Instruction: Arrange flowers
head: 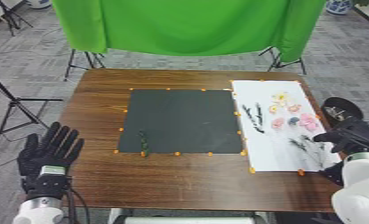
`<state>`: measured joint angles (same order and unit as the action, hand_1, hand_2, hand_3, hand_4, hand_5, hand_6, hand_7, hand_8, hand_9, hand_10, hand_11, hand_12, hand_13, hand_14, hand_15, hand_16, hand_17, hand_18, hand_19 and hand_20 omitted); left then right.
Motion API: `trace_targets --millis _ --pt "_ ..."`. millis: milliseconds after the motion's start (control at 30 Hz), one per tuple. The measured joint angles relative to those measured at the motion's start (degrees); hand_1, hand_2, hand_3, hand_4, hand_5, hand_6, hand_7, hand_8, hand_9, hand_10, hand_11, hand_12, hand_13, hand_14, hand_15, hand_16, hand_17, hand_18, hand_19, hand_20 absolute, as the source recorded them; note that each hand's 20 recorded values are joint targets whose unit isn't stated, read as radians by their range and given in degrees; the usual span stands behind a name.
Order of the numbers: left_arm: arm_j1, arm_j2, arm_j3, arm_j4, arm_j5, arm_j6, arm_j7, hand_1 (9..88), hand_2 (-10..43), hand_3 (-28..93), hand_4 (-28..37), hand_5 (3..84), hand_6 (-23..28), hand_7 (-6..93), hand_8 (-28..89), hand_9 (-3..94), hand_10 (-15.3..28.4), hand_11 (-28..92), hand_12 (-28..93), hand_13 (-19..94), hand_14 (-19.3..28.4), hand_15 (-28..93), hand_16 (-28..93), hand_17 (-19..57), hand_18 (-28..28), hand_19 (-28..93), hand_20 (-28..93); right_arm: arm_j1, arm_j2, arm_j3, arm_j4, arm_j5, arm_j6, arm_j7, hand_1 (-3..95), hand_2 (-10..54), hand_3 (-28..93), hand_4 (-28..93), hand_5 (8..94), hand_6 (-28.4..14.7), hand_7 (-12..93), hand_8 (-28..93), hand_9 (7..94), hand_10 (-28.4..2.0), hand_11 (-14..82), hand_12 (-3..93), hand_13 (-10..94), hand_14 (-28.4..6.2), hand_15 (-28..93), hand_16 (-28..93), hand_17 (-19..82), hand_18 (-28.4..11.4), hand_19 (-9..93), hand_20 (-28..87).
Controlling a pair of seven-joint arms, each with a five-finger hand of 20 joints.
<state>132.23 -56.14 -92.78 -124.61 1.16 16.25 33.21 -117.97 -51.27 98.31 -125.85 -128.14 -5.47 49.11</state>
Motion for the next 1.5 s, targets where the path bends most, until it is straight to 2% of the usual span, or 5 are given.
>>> trace_targets --millis 600,767,967,1267,1500 --pt "0.01 -0.59 0.14 0.06 -0.05 0.08 -0.28 24.1 18.9 72 -28.3 43.7 10.3 15.4 -8 35.9 16.3 28 12 26 17.2 45 -9 -6.0 14.4 38 9 0.49 -2.32 -2.73 5.0 0.33 -0.07 2.88 50.6 -9.5 72 -28 71.5 0.6 18 -14 71.9 -12.1 12.3 14.7 68 -10.9 50 22 27 -22.3 75 35" --pt "-0.24 -0.66 0.14 0.17 -0.05 0.09 -0.85 24.1 18.9 72 -28.3 43.7 10.3 15.4 -8 36.0 16.3 28 12 26 17.3 45 -9 -6.0 14.5 38 9 0.2 -2.95 -3.02 6.35 0.36 1.52 1.58 53.8 -9.5 66 -28 76.0 0.8 19 -3 76.4 -11.3 12.8 15.4 70 -9.9 48 26 27 -21.7 74 35" --pt "-0.58 -0.77 0.18 0.22 -0.04 0.11 -1.33 24.2 18.9 72 -28.3 43.8 10.3 15.3 -8 36.0 16.2 28 12 26 17.2 45 -9 -6.0 14.5 38 9 -0.24 -3.07 -4.35 7.4 -0.26 7.61 -0.71 58.4 -9.5 72 -28 84.5 1.8 21 1 87.9 -10.0 3.4 30.0 76 -7.8 42 40 29 -21.0 74 36" --pt "-0.31 -1.0 0.41 0.2 -0.02 0.14 -1.37 24.2 18.9 72 -28.3 43.8 10.3 15.3 -8 36.0 16.4 28 11 26 17.3 45 -9 -6.0 14.4 38 9 -0.43 -2.38 -6.63 7.89 -2.58 13.74 -2.4 54.9 -9.5 78 -24 85.7 0.5 24 3 91.2 -10.5 4.9 33.4 77 -7.8 40 41 29 -20.8 74 36" --pt "0.06 -1.01 0.41 0.18 0.01 0.14 -1.37 24.3 18.9 72 -28.3 43.8 10.4 15.3 -8 36.0 16.3 28 12 26 17.2 45 -9 -6.1 14.5 38 9 -0.33 -0.26 -9.01 6.48 -4.66 23.45 -3.6 53.9 -9.5 79 -21 86.5 0.1 25 4 92.2 -10.7 5.2 34.2 78 -7.9 41 42 30 -20.7 74 36"
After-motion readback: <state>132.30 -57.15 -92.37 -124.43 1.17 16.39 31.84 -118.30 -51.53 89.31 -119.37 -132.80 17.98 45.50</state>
